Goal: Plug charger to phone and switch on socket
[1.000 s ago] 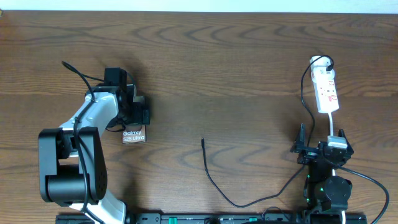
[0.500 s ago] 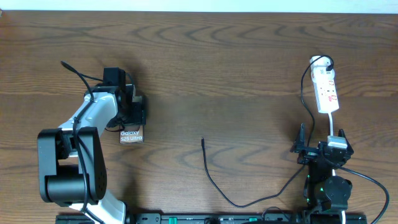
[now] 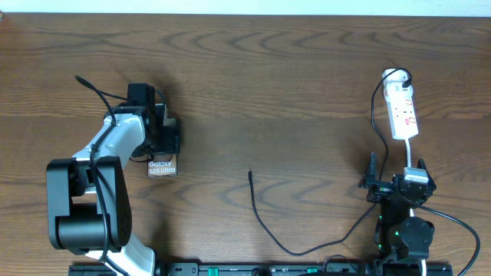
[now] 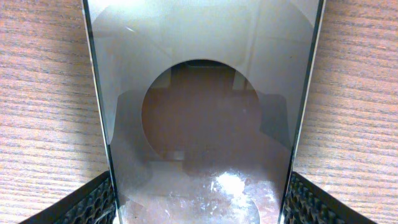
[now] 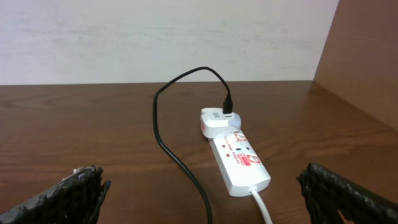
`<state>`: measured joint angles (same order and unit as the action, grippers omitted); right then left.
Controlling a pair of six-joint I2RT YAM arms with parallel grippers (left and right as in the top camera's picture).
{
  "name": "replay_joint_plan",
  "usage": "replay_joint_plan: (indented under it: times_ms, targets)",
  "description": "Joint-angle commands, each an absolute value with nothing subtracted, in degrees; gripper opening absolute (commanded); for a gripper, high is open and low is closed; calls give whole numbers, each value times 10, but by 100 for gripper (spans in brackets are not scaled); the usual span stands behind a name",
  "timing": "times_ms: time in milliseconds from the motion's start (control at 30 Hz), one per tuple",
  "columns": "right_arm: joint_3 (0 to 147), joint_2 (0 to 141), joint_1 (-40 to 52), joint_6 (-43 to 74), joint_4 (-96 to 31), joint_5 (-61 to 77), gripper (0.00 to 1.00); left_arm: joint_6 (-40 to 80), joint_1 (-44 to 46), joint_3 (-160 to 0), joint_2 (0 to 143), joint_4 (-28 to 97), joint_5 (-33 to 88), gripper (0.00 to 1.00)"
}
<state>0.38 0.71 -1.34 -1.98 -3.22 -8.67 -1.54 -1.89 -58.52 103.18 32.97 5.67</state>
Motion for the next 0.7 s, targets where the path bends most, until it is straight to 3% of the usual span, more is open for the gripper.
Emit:
replay_joint_plan:
  times_ms: [0,133,667]
  targets:
    - [3,6,-3,-24,-35,-91,99,-17,-18,-574,1046,329,81,29]
    - [3,6,-3,-24,-35,-91,99,-17,-18,-575,1046,329,81,8]
    - [3,6,-3,-24,-35,-91,99,-17,-18,-633,1027,354,81,7]
